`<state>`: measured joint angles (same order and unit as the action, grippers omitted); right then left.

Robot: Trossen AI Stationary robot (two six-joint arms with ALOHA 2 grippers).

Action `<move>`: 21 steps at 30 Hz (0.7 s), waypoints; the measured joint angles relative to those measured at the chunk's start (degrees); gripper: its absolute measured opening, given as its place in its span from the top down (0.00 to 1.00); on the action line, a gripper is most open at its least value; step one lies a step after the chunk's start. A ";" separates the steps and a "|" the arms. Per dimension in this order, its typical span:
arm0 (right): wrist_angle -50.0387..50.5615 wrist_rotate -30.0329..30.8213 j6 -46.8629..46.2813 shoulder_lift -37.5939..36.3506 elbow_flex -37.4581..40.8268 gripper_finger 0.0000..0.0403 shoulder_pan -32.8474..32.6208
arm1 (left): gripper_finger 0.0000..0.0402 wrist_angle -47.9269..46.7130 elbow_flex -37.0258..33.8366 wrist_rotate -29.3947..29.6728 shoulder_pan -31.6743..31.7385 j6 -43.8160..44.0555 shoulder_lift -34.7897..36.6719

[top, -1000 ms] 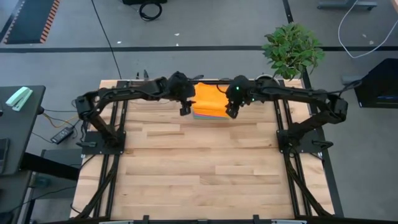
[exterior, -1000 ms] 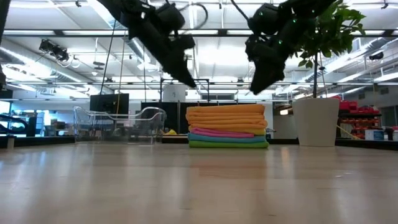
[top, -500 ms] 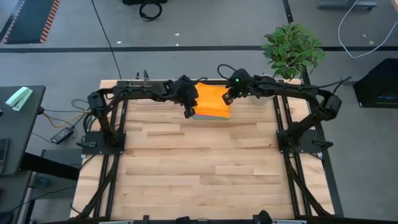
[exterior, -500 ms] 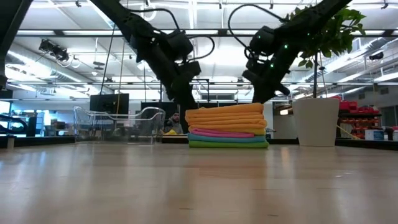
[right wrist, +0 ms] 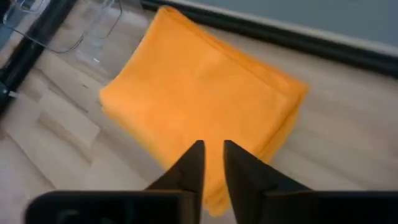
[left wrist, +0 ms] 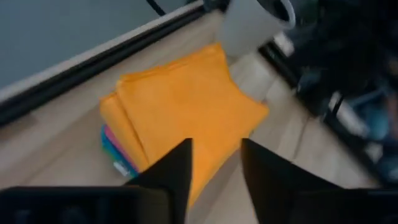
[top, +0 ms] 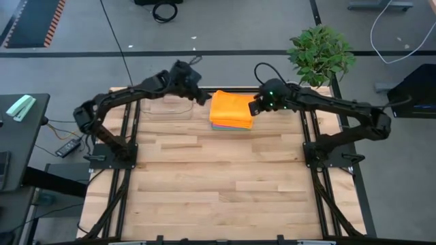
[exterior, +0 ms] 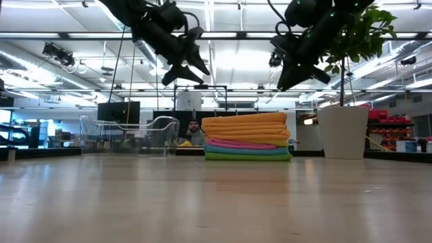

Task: Fold microfiber towels
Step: Stack the folded orange towel on the folded orange towel

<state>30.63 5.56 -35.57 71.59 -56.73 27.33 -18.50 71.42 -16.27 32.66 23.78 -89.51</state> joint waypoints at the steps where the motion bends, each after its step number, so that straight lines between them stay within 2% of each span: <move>1: 0.30 -0.30 -1.29 -0.41 0.48 0.83 -0.38 | 0.61 0.60 -0.02 -0.81 0.24 2.22 -0.15; 4: -0.18 -3.46 -4.13 -1.89 4.29 0.71 -0.29 | 0.47 0.99 -0.02 -0.89 -0.27 7.60 -0.72; 7: -4.92 -5.53 -7.28 -3.96 10.64 0.57 0.73 | 0.32 0.83 -0.05 0.13 -0.97 12.69 -1.78; 11: -14.17 -5.56 -12.27 -6.68 18.33 0.40 2.51 | 0.16 2.53 -0.04 3.65 -0.70 13.42 -3.20; 13: -18.52 -5.44 -14.20 -7.76 21.21 0.33 3.11 | 0.12 0.66 -0.04 7.58 -0.75 14.88 -4.36; 16: -23.46 -7.42 -15.76 -7.93 24.45 0.25 4.29 | 0.11 0.21 -0.07 8.74 -1.03 16.82 -6.70; 21: -26.77 -11.54 -15.06 -6.60 28.43 0.20 7.16 | 0.13 2.70 0.52 10.08 -2.36 19.80 -10.68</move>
<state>3.86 -5.98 -50.63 64.99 -28.30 34.50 -15.80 71.94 -6.18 30.31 43.59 -100.20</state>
